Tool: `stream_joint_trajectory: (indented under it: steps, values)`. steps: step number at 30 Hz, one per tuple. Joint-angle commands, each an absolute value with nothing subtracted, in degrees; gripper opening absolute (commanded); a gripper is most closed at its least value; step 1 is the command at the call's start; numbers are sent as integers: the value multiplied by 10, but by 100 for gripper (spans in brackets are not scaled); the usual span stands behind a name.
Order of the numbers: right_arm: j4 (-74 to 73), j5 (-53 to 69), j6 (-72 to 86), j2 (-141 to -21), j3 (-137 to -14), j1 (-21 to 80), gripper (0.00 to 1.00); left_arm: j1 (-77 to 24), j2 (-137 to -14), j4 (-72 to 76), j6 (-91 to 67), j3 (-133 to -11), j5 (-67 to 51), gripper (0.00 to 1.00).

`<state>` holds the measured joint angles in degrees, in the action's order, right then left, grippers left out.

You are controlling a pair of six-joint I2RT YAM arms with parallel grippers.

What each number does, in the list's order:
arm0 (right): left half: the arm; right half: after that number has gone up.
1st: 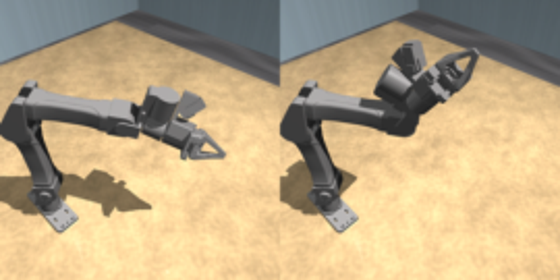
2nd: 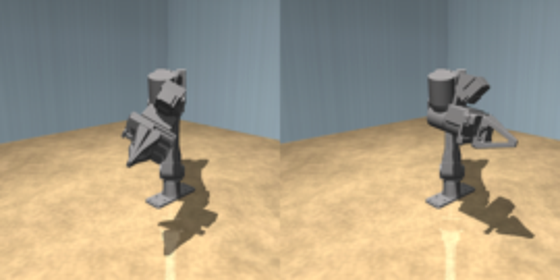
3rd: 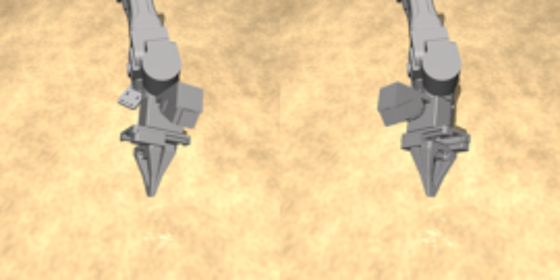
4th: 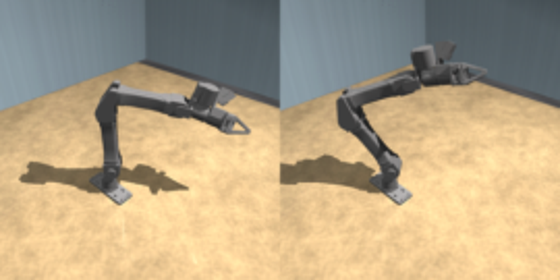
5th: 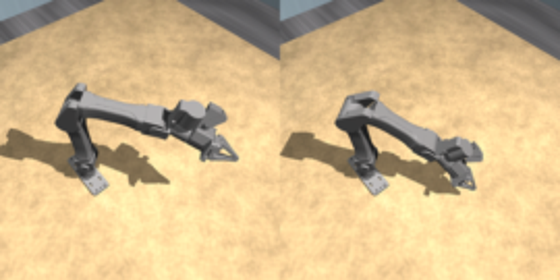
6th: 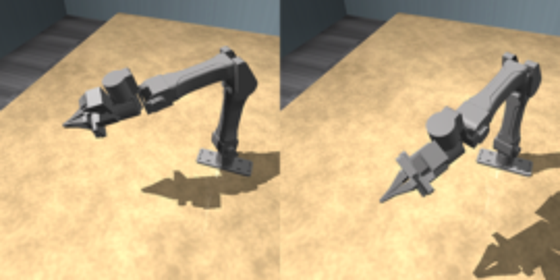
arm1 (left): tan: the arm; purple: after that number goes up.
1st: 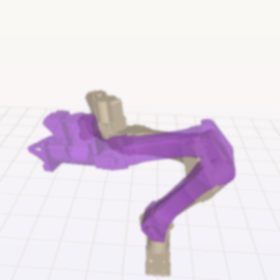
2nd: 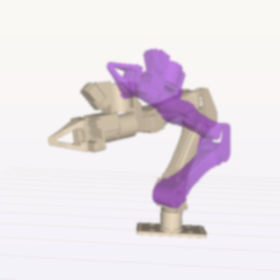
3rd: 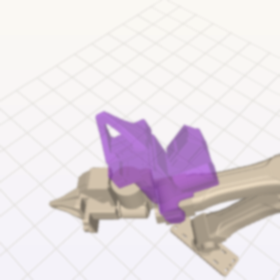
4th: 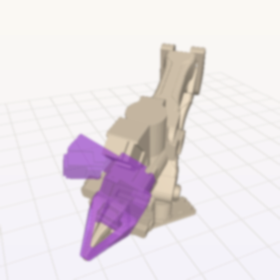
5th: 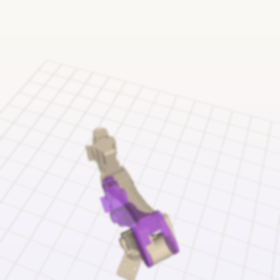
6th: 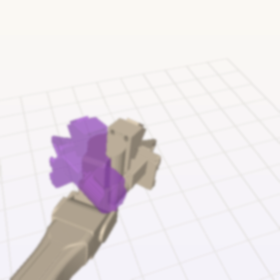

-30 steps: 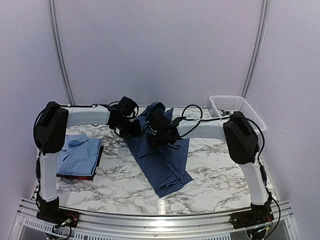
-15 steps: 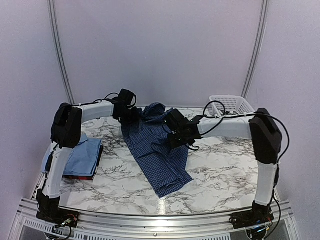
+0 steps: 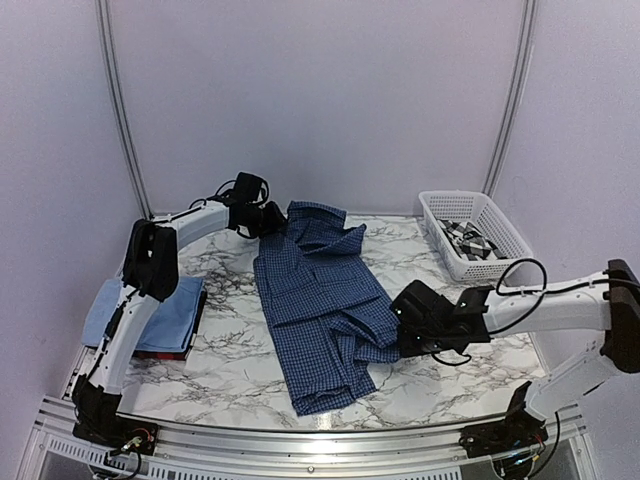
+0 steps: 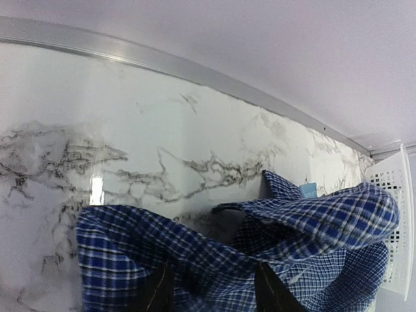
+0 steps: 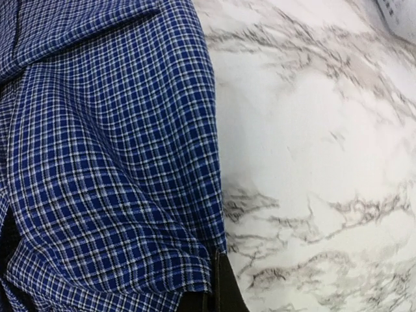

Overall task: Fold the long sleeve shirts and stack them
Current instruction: Flatten out the crumpled shirt at the center of the board.

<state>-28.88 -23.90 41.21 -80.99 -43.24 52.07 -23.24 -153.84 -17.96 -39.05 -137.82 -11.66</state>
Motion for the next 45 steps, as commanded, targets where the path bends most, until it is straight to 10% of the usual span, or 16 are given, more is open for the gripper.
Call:
stream_joint_trajectory:
  steps: [1,10,16,35,45]
  values:
    - [-327,-246,532,-737,-377,531,0,-239,-1445,-178,-364,-1314,-136,49]
    - [-396,-249,536,-669,-390,541,58,-273,-1225,-185,-300,-1009,-88,63]
    - [-435,-288,437,-653,-492,538,73,-319,-1178,-196,-295,-905,-72,60]
    - [-286,-117,398,-743,-388,465,68,-488,-1001,-166,-396,-598,-144,60]
    - [-244,-94,409,-722,-337,445,31,-580,-1045,-162,-432,-607,-141,55]
